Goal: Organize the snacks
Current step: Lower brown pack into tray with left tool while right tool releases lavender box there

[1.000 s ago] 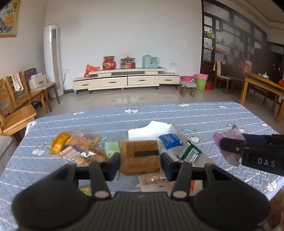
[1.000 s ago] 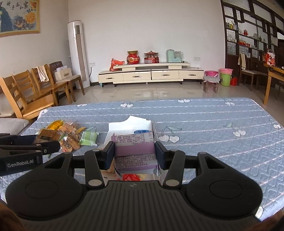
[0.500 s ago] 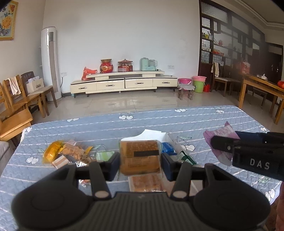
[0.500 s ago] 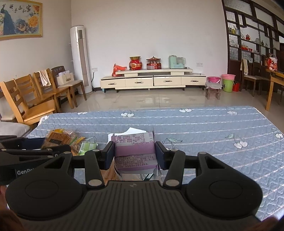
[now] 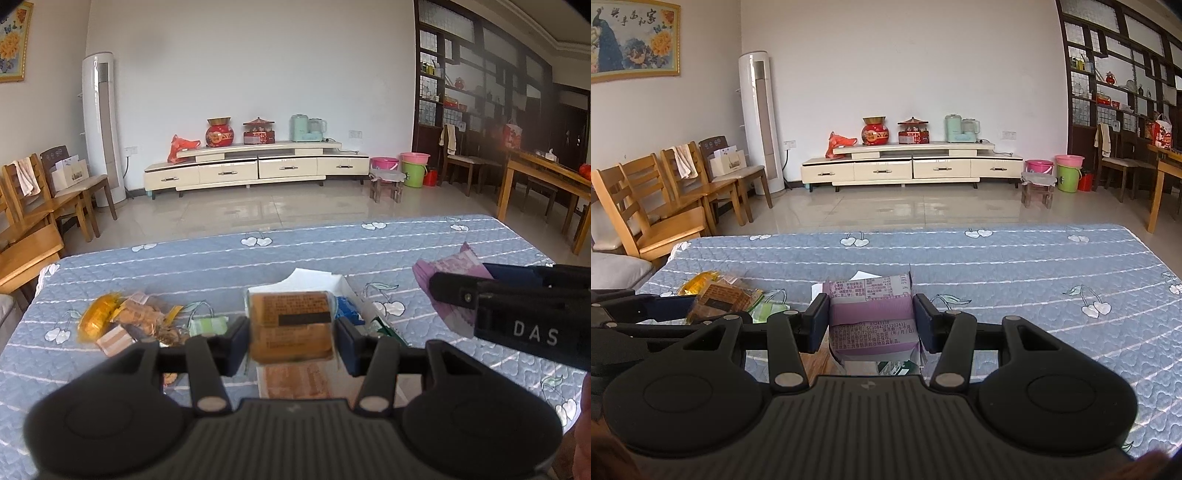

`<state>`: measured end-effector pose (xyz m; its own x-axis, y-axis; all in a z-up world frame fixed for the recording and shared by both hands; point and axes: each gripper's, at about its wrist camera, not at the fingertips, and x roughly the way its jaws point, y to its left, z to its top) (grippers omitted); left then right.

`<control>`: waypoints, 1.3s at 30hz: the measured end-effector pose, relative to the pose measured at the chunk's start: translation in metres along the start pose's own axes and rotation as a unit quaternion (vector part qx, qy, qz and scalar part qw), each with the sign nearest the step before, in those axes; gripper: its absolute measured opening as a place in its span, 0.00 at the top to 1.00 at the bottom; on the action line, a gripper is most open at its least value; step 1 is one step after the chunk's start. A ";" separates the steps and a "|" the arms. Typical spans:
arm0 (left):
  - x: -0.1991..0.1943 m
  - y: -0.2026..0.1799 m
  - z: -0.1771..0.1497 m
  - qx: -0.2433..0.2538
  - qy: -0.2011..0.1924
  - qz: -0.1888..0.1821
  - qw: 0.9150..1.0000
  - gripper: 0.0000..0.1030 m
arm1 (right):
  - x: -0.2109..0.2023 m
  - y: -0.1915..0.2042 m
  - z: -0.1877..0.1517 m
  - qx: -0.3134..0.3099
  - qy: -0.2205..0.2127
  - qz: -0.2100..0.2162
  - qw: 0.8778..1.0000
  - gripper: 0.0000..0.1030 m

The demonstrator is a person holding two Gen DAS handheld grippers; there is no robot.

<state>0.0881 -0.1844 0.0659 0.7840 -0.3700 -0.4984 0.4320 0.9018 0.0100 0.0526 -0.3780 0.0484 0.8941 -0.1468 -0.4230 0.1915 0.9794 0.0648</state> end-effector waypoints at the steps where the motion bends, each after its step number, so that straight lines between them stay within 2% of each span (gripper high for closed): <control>1: 0.001 -0.001 0.000 0.001 0.001 0.000 1.000 0.52 | 0.000 0.000 0.000 0.000 0.000 0.000 1.000 0.41; 21: 0.029 -0.007 0.002 0.001 0.017 -0.005 1.000 0.52 | 0.006 0.004 0.006 0.000 0.016 0.001 1.000 0.41; 39: 0.065 -0.005 -0.001 -0.007 0.041 -0.007 0.999 0.52 | 0.034 0.005 0.014 0.003 0.049 0.005 0.999 0.41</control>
<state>0.1363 -0.2130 0.0328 0.7387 -0.3632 -0.5677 0.4358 0.9000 -0.0087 0.0895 -0.3800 0.0472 0.8520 -0.1230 -0.5089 0.1856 0.9798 0.0740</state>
